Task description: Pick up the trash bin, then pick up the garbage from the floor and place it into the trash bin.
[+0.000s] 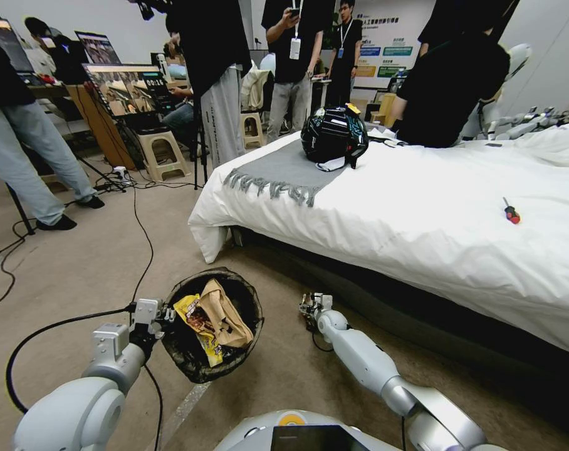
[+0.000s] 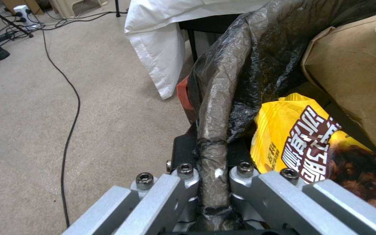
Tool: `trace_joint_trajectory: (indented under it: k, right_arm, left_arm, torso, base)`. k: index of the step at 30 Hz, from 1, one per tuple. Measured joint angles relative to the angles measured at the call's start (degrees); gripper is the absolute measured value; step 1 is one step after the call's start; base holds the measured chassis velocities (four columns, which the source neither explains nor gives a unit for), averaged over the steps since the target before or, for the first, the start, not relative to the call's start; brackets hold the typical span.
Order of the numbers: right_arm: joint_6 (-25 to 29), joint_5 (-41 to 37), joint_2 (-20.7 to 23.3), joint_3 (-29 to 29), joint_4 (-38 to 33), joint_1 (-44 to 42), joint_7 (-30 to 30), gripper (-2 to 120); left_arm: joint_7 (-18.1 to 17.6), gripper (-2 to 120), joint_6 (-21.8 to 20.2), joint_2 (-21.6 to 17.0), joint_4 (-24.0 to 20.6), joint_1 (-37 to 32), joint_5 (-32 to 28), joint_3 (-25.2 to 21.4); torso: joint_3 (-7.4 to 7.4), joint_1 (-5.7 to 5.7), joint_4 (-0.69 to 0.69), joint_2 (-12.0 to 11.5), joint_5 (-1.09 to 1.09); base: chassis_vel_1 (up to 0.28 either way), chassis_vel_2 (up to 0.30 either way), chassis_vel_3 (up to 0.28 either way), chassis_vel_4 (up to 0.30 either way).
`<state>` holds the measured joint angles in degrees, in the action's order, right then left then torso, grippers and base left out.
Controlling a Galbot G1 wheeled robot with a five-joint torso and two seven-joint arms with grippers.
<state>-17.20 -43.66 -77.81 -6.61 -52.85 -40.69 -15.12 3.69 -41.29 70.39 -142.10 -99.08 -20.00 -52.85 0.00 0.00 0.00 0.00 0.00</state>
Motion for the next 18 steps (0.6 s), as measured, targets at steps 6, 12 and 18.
trace_joint_trajectory:
  k: [6, 12, 18]
  right_arm:
    - [0.34, 0.21, -0.44, 0.05, 1.63, 0.31, 0.38, 100]
    - [0.62, 0.52, -0.66, 0.09, 2.50, 0.40, 0.71, 100]
    - [0.81, 0.60, -0.77, 0.12, 3.47, 0.60, 0.95, 100]
  left_arm:
    - [0.01, 0, 0.05, 0.02, 0.15, -0.06, 0.05, 0.01]
    - [0.02, 0, 0.08, 0.02, 0.19, -0.06, 0.11, 0.12]
    - [0.03, 0, 0.09, 0.03, 0.25, -0.12, 0.19, 0.18]
  torso:
    - [0.00, 0.00, 0.00, 0.00, 0.00]
    - [0.00, 0.00, 0.00, 0.00, 0.00]
    - [0.00, 0.00, 0.00, 0.00, 0.00]
  base:
    - [0.000, 0.000, 0.000, 0.000]
    - [0.000, 0.000, 0.000, 0.000]
    - [0.000, 0.000, 0.000, 0.000]
